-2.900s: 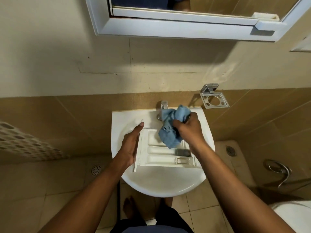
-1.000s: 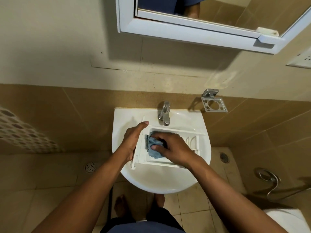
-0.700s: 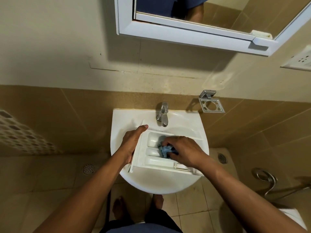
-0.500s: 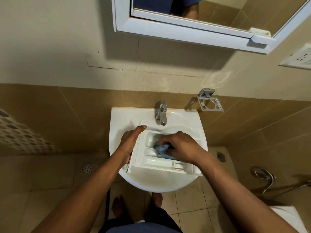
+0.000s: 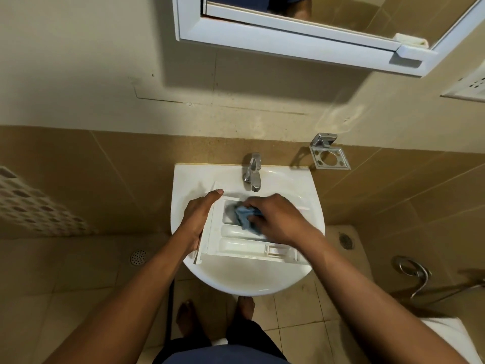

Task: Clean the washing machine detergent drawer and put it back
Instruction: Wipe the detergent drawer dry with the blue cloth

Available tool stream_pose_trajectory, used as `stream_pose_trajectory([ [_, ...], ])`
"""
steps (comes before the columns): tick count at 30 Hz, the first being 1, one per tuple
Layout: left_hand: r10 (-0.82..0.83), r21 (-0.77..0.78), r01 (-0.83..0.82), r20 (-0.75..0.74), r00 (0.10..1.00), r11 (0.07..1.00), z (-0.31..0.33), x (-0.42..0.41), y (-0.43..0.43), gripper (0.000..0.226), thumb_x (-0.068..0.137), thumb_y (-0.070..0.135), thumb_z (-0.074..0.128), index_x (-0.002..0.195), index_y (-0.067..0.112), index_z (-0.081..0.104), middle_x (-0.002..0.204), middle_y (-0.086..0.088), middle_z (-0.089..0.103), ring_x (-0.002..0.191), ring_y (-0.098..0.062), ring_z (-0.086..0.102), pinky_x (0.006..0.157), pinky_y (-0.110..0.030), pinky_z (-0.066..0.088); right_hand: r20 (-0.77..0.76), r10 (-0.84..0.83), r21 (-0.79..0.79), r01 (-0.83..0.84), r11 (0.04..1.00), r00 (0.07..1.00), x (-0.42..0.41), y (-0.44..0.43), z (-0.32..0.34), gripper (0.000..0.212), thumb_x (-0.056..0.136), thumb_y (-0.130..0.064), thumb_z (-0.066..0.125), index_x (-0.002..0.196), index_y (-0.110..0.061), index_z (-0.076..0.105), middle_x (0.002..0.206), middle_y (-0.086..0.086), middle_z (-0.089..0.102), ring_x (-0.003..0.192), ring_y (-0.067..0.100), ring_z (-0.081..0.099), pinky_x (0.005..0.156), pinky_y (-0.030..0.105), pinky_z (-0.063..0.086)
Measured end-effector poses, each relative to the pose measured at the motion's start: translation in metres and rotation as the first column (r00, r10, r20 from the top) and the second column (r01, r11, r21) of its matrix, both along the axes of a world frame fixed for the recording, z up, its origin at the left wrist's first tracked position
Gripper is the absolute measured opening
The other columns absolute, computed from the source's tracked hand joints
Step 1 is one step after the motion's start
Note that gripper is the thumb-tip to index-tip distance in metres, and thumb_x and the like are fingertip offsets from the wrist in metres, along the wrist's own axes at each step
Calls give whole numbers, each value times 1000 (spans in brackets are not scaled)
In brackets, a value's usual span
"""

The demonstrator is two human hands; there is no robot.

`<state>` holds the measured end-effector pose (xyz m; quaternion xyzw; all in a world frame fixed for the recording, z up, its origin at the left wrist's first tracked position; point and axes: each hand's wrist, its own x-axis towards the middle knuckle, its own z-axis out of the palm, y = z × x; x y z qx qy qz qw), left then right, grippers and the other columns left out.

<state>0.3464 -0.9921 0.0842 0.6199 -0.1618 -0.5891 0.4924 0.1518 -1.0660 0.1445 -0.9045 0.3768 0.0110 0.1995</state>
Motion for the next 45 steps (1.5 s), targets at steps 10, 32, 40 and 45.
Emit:
stream_pose_trajectory([
  [10, 59, -14, -59, 21, 998, 998, -1, 17, 6, 27, 93, 49, 70, 108, 26, 72, 107, 2, 75, 98, -15, 69, 78, -30, 52, -263, 27, 30, -20, 999, 964, -10, -3, -10, 49, 93, -26, 65, 140, -30, 51, 126, 6, 69, 111, 33, 65, 80, 36, 49],
  [32, 13, -35, -13, 8, 1000, 999, 0, 9, -10, 42, 84, 57, 72, 113, 26, 70, 124, -6, 71, 118, -29, 64, 108, -50, 49, -349, 13, -174, -79, 982, 937, -17, -6, -18, 39, 92, -21, 62, 130, -26, 61, 127, 2, 70, 111, 30, 67, 88, 34, 51],
  [40, -17, -61, 21, 71, 997, 998, 1, -5, -22, 17, 98, 46, 64, 98, 30, 70, 95, 9, 74, 94, -10, 70, 75, -23, 49, 74, -74, 231, 55, 971, 995, 17, -3, -21, 36, 86, -4, 59, 110, -29, 68, 106, -3, 74, 98, 24, 68, 75, 35, 50],
  [45, 4, -90, -5, -15, 1000, 996, -2, 6, -22, 13, 98, 46, 64, 99, 34, 60, 99, 19, 55, 91, -2, 50, 93, -33, 35, -217, -72, -15, 70, 997, 974, -26, -22, -6, 35, 92, -30, 63, 126, -37, 64, 122, 0, 73, 109, 31, 66, 82, 35, 52],
])
